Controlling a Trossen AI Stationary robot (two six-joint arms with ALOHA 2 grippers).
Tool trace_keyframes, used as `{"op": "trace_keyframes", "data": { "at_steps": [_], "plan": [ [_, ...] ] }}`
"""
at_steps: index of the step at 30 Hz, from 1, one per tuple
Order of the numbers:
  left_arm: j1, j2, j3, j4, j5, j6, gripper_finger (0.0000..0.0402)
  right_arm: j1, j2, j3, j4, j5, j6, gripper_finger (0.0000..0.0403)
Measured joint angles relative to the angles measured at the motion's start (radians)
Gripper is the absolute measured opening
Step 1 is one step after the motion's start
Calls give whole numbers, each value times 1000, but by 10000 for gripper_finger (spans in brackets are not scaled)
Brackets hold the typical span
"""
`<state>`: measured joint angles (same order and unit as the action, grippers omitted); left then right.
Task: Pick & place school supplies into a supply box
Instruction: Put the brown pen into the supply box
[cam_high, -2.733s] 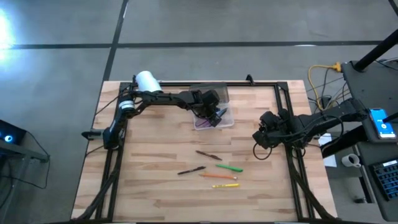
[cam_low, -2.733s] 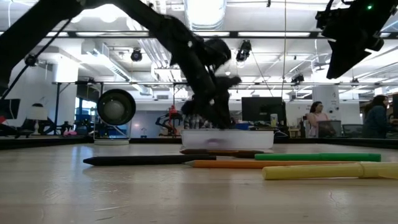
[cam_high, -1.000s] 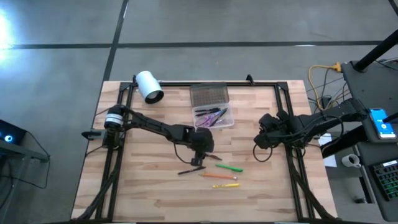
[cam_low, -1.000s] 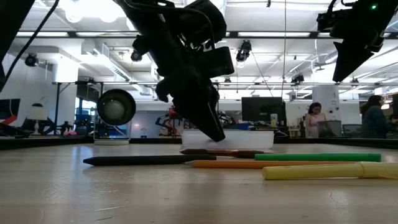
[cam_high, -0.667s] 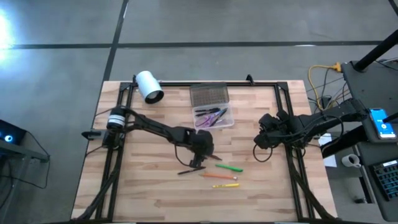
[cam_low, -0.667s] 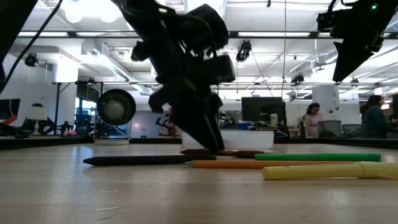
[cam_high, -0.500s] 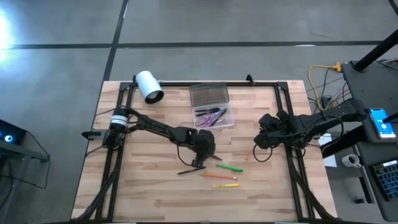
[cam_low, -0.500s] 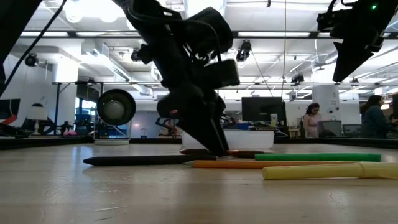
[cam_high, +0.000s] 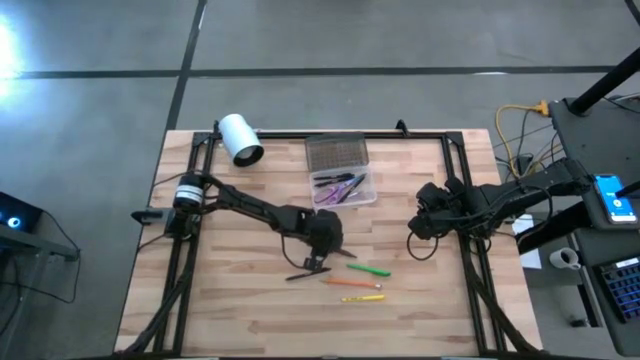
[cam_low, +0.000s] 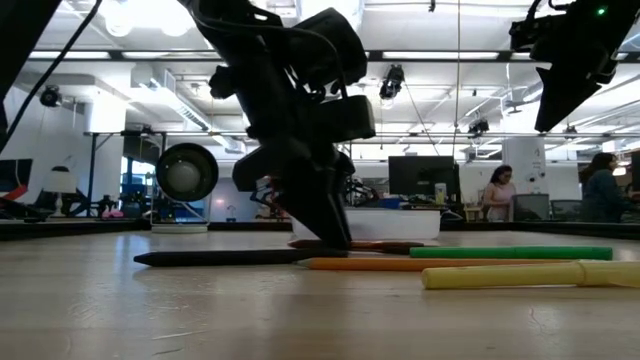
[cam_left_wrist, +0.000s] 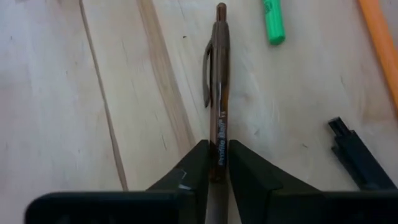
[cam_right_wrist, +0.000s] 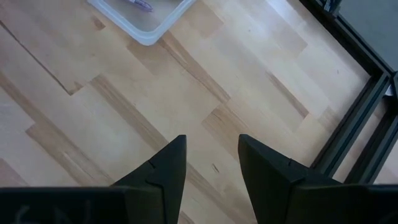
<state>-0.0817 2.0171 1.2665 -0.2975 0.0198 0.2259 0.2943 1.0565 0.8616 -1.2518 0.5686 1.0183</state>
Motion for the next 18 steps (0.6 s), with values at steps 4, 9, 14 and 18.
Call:
{"op": "trace_keyframes", "data": {
  "at_steps": [4, 9, 14, 18],
  "plan": [
    [4, 1, 16, -25, -6, -35, 13, 0, 0, 0, 0, 0, 0, 137],
    [13, 4, 46, -43, -33, -81, 12, 0, 0, 0, 0, 0, 2, 137],
    [47, 3, 85, -92, -68, -117, 10, 0, 0, 0, 0, 0, -1, 137],
    [76, -3, 144, -116, -69, -161, 10, 0, 0, 0, -2, 0, -5, 137]
  ]
}}
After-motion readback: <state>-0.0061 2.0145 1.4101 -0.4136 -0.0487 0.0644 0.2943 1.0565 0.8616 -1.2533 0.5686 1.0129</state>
